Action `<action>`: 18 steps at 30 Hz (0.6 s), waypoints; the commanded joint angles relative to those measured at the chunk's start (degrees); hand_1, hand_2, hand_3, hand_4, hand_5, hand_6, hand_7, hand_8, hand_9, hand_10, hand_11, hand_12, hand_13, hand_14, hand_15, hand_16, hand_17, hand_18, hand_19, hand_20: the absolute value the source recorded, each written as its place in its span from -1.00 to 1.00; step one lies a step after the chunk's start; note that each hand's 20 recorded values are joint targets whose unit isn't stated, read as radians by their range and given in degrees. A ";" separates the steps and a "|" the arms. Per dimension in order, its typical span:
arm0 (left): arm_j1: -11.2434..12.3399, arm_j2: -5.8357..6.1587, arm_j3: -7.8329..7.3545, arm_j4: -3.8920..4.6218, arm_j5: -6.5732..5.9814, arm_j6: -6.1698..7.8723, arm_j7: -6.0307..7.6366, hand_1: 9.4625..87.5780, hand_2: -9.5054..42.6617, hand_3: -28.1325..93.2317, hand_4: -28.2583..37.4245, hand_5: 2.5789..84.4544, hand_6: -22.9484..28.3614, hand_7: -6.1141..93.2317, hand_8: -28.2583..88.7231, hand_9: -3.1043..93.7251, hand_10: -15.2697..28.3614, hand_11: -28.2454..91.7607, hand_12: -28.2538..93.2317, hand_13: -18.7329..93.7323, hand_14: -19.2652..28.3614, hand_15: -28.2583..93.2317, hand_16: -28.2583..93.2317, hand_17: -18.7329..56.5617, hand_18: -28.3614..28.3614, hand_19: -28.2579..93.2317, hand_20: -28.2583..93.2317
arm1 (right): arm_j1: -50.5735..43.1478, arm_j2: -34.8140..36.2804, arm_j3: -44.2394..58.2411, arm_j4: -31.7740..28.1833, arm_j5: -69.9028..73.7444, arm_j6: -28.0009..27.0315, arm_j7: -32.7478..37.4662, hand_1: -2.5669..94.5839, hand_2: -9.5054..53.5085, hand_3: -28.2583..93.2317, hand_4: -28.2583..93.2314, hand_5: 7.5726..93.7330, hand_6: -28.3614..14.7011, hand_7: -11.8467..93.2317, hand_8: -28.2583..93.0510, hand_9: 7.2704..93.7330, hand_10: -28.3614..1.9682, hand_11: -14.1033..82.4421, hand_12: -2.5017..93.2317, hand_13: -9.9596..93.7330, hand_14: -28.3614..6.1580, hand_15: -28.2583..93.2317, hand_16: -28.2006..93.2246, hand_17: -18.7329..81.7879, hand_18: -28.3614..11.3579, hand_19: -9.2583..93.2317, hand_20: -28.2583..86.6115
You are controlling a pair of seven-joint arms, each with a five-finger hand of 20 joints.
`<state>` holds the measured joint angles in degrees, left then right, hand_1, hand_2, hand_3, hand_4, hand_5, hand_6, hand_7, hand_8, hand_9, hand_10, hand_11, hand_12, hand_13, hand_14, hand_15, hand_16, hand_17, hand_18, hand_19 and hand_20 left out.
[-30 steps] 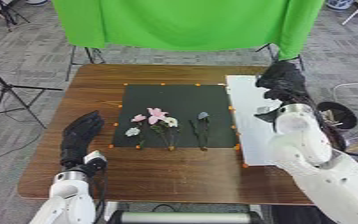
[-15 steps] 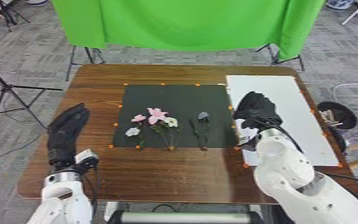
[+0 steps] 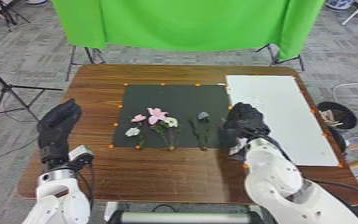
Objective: Arrange flowers
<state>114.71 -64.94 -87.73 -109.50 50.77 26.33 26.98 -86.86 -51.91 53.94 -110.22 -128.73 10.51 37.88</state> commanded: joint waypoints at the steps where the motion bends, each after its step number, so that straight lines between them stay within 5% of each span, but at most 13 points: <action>1: 0.25 -0.36 -0.42 0.08 0.29 -1.00 -1.98 0.35 -0.42 0.52 -0.47 0.20 -0.04 -0.34 -0.54 0.00 0.22 -0.07 -0.36 0.07 0.26 -0.22 -0.58 0.22 0.34 -0.45 0.08 | 0.24 -1.41 -1.62 1.60 -0.83 -0.65 0.43 0.20 -1.00 0.47 -0.78 0.67 0.33 -0.38 -0.46 0.83 0.06 -0.46 -0.38 0.90 0.42 0.47 -0.07 0.58 -0.32 1.00 0.30; 6: -0.12 -0.57 -1.27 0.80 0.77 -2.86 -2.72 0.32 -0.44 0.53 -0.47 0.20 -0.04 -0.34 -0.52 0.00 0.21 -0.07 -0.36 0.06 0.26 -0.21 -0.58 0.20 0.34 -0.45 0.07 | 1.26 -2.00 -2.57 2.62 -0.69 -0.43 0.57 0.20 -1.00 0.47 -0.77 0.69 0.32 -0.38 -0.46 0.83 0.03 -0.44 -0.40 0.90 0.42 0.46 -0.07 0.58 -0.32 1.00 0.29; 15: -0.38 -0.61 -1.18 1.00 0.82 -3.58 -3.27 0.31 -0.47 0.53 -0.45 0.21 -0.04 -0.35 -0.52 0.00 0.20 -0.07 -0.36 0.06 0.26 -0.21 -0.58 0.19 0.34 -0.45 0.05 | 1.78 -2.01 -1.81 1.76 2.39 -1.82 -0.15 0.12 -1.00 0.41 -0.72 0.63 0.26 -0.41 -0.45 0.71 0.00 -0.35 -0.52 0.88 0.43 0.47 -0.07 0.57 -0.31 1.00 0.29; 18: -0.42 -0.76 -1.55 1.19 1.14 -4.22 -3.64 0.28 -0.50 0.54 -0.44 0.21 -0.04 -0.35 -0.52 0.00 0.20 -0.07 -0.37 0.06 0.25 -0.21 -0.58 0.18 0.34 -0.44 0.05 | 1.56 -1.75 -1.36 0.94 3.63 -2.42 -0.52 -0.06 -1.00 0.55 -0.77 0.55 0.26 -0.44 -0.48 0.64 0.00 -0.34 -0.59 0.87 0.42 0.47 -0.07 0.56 -0.32 1.00 0.29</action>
<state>114.32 -65.14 -88.73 -108.66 51.41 23.48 24.28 -85.30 -53.74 51.59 -107.65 -127.20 9.65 37.96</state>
